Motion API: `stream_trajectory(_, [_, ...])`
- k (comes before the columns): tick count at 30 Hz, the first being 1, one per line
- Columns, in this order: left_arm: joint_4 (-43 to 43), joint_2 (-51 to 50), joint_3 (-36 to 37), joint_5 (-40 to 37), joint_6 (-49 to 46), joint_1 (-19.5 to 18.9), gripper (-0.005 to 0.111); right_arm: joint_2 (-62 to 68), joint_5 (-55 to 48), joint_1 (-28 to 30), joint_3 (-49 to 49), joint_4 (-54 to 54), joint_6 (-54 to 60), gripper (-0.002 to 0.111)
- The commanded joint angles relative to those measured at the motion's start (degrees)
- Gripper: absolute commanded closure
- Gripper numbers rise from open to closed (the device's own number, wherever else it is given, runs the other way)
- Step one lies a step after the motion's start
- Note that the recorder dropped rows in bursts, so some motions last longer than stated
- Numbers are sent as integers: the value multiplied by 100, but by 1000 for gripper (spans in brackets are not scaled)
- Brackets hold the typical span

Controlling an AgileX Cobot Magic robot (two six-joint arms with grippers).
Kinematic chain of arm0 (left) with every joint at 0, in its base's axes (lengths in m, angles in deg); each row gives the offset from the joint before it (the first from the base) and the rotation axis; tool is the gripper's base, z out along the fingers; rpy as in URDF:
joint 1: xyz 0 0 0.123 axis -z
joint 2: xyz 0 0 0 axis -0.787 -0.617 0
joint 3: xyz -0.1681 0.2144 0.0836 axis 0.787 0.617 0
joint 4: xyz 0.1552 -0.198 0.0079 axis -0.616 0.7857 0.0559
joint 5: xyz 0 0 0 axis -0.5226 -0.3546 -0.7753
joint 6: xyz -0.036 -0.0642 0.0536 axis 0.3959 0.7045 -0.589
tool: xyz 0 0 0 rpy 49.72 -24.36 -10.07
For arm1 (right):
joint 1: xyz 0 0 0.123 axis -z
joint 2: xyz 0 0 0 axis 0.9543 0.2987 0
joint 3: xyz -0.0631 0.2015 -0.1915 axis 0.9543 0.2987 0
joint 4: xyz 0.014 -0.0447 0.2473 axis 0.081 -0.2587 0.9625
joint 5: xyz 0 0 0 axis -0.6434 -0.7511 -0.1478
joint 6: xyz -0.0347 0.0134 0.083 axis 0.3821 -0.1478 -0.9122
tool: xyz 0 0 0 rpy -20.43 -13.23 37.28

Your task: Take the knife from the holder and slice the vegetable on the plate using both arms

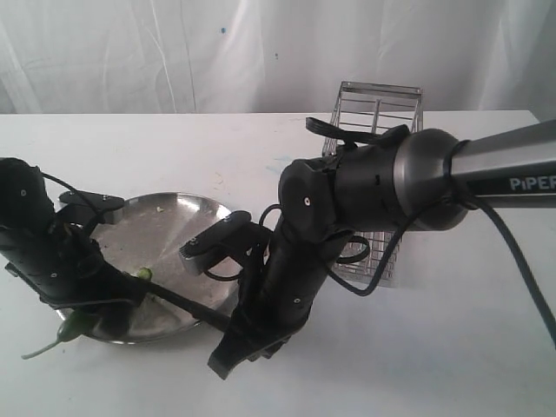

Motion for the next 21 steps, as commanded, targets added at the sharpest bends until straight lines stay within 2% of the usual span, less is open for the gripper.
stream_trajectory(1, [115, -54, 58, -13, 153, 3, 63, -35, -101, -171, -123, -99, -80, 108])
stream_trajectory(6, [163, -54, 58, -37, 153, 3, 63, 250, -467, -264, -566, -376, -561, 108])
stream_trajectory(21, [478, -30, 37, 16, 106, 3, 63, 879, -1131, -464, -1715, -639, -669, 108])
